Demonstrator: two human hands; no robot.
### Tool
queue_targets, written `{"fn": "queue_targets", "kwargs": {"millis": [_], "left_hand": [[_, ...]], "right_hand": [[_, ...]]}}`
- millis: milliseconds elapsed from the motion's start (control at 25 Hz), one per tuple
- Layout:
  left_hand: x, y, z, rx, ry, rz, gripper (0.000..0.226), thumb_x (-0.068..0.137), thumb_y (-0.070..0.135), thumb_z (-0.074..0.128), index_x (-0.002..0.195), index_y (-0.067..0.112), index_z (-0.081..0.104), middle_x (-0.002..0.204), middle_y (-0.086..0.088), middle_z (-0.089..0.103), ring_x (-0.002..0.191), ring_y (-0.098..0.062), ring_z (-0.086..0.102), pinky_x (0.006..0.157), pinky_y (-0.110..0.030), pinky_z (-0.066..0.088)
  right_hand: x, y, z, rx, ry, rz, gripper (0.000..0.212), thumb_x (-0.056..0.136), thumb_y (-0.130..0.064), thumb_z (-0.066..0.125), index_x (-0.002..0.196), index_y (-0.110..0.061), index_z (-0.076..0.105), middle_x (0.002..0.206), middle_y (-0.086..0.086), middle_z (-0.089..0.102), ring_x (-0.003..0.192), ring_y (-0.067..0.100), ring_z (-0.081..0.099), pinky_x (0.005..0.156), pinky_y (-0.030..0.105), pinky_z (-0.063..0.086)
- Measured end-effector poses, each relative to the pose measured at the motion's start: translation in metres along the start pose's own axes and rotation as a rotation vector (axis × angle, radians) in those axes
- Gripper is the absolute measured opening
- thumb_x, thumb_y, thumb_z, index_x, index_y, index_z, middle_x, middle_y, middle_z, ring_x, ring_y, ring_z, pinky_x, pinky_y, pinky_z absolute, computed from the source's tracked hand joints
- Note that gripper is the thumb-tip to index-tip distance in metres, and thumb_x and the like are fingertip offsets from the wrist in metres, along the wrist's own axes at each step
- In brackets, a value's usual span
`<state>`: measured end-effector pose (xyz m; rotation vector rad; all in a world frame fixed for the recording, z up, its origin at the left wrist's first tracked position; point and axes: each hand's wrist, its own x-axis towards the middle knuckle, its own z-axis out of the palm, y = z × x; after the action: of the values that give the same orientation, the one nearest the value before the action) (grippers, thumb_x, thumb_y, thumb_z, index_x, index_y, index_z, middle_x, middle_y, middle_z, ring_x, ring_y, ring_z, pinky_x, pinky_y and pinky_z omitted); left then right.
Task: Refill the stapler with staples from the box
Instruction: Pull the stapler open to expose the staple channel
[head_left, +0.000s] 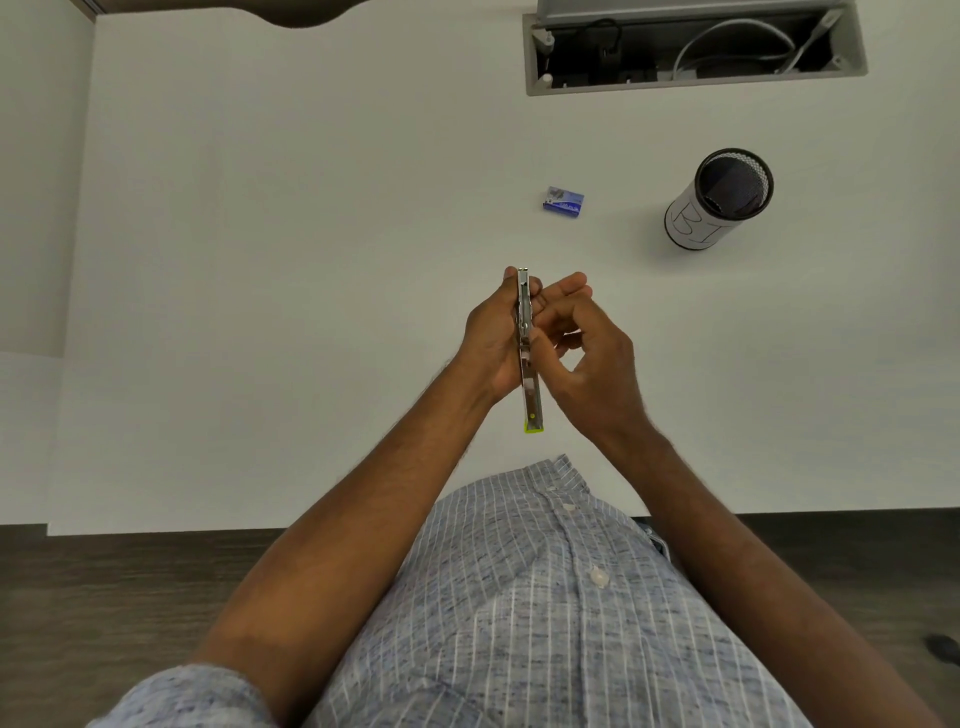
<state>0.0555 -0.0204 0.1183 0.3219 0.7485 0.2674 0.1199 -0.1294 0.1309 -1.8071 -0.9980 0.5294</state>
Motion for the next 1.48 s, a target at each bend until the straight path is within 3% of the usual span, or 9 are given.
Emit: {"fn": "queue_targets", "kwargs": {"millis": [120,200,320,480,760,920,1040,1280,1480], "left_hand": [[0.0,0.0,0.001,0.07,0.094,0.034,0.044,0.109,0.043,0.035,0.083,0.013,0.056,0.092,-0.013,0.076,0.09,-0.027,0.074,0.085,-0.043,0.061],[0.0,0.0,0.0,0.131,0.164,0.044,0.043,0.108,0.043,0.038,0.084,0.014,0.058,0.077,-0.007,0.073,0.074,-0.02,0.071,0.081,-0.036,0.062],[0.001,-0.002,-0.002,0.221,0.218,0.048,0.043,0.109,0.044,0.034,0.09,0.013,0.058,0.084,-0.009,0.079,0.076,-0.02,0.077,0.069,-0.032,0.063],[0.005,-0.005,-0.006,0.427,0.279,0.071,0.045,0.109,0.045,0.028,0.094,0.013,0.055,0.086,-0.009,0.08,0.079,-0.024,0.079,0.064,-0.032,0.063],[0.013,-0.016,-0.016,0.751,0.363,0.179,0.042,0.109,0.045,0.031,0.093,0.014,0.055,0.066,-0.001,0.061,0.055,-0.015,0.058,0.047,-0.025,0.051],[0.015,-0.019,-0.015,0.878,0.39,0.214,0.04,0.109,0.044,0.031,0.087,0.017,0.051,0.067,-0.001,0.052,0.057,-0.014,0.048,0.049,-0.028,0.044],[0.018,-0.021,-0.017,0.934,0.419,0.2,0.037,0.109,0.042,0.029,0.097,0.015,0.052,0.078,-0.003,0.054,0.066,-0.015,0.051,0.053,-0.028,0.045],[0.021,-0.028,-0.022,0.946,0.424,0.137,0.023,0.108,0.032,0.03,0.101,0.021,0.05,0.086,-0.001,0.054,0.073,-0.013,0.054,0.058,-0.027,0.05],[0.023,-0.029,-0.024,0.895,0.434,0.107,0.019,0.106,0.027,0.033,0.102,0.018,0.049,0.095,-0.006,0.056,0.081,-0.017,0.057,0.062,-0.029,0.052]], "right_hand": [[0.008,-0.004,0.0,0.12,0.115,0.087,0.005,0.093,-0.01,0.064,0.098,-0.01,0.065,0.094,0.0,0.07,0.084,0.015,0.067,0.073,0.024,0.055],[0.013,-0.003,-0.001,0.158,0.169,0.165,0.006,0.093,-0.012,0.064,0.099,-0.012,0.066,0.094,-0.003,0.071,0.086,0.013,0.068,0.075,0.023,0.056],[0.017,0.003,-0.001,0.235,0.205,0.335,0.011,0.093,-0.014,0.063,0.1,-0.021,0.067,0.093,-0.011,0.071,0.086,0.003,0.067,0.078,0.02,0.055],[0.017,0.014,0.004,0.473,0.182,0.542,0.016,0.096,-0.007,0.058,0.107,-0.014,0.067,0.096,0.004,0.079,0.093,0.019,0.076,0.084,0.034,0.06],[0.017,0.029,0.014,0.481,0.138,0.698,0.021,0.097,-0.011,0.061,0.116,-0.013,0.07,0.103,0.001,0.07,0.089,0.01,0.064,0.072,0.021,0.051],[0.014,0.032,0.019,0.559,0.084,0.73,0.021,0.097,-0.01,0.062,0.116,-0.01,0.069,0.099,0.003,0.074,0.089,0.01,0.07,0.076,0.021,0.055],[0.01,0.036,0.023,0.532,0.077,0.707,0.022,0.096,-0.007,0.062,0.117,-0.007,0.069,0.102,0.009,0.075,0.088,0.01,0.071,0.073,0.018,0.056],[0.006,0.045,0.025,0.519,0.073,0.7,0.022,0.097,-0.007,0.063,0.116,-0.011,0.072,0.107,0.01,0.076,0.098,0.019,0.073,0.088,0.031,0.061],[-0.001,0.05,0.028,0.47,0.031,0.685,0.019,0.096,-0.007,0.065,0.112,-0.008,0.074,0.099,0.008,0.078,0.086,0.015,0.075,0.074,0.021,0.058]]}}
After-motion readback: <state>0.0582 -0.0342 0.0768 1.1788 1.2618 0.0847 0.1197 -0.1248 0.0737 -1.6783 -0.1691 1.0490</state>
